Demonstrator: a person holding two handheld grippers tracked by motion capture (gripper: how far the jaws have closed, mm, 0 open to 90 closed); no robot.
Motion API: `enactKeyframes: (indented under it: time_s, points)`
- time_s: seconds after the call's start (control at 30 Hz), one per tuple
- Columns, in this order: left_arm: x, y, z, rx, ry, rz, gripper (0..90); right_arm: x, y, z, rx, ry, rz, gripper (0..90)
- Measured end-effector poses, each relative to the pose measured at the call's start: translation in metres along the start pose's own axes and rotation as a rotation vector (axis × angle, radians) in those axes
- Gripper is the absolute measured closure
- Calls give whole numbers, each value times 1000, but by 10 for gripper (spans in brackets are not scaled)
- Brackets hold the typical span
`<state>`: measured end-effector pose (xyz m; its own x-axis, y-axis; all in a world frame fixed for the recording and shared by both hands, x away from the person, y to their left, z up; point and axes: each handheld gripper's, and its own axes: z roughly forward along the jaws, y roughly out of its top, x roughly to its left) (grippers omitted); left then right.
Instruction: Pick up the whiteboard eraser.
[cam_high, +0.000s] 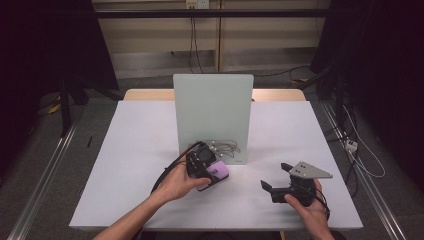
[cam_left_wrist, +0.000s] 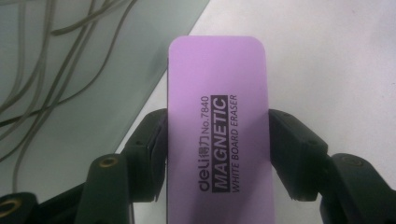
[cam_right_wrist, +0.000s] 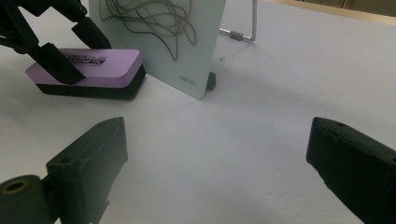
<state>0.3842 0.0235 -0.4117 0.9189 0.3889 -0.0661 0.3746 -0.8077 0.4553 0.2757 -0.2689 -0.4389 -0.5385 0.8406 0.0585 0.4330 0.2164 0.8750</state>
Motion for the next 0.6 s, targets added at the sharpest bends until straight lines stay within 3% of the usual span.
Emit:
enactKeyframes:
  time_s: [0.13, 0.47, 0.6]
  points:
    - [3, -1, -5, -13, -15, 5, 414, 0, 0, 0, 0, 1, 0, 51]
    - [5, -5, -22, -114, -41, -24, 414, -1, 0, 2, 4, -6, 7, 50]
    - [6, -7, -26, -123, -43, -8, 414, -3, 0, 2, 6, -19, 19, 50]
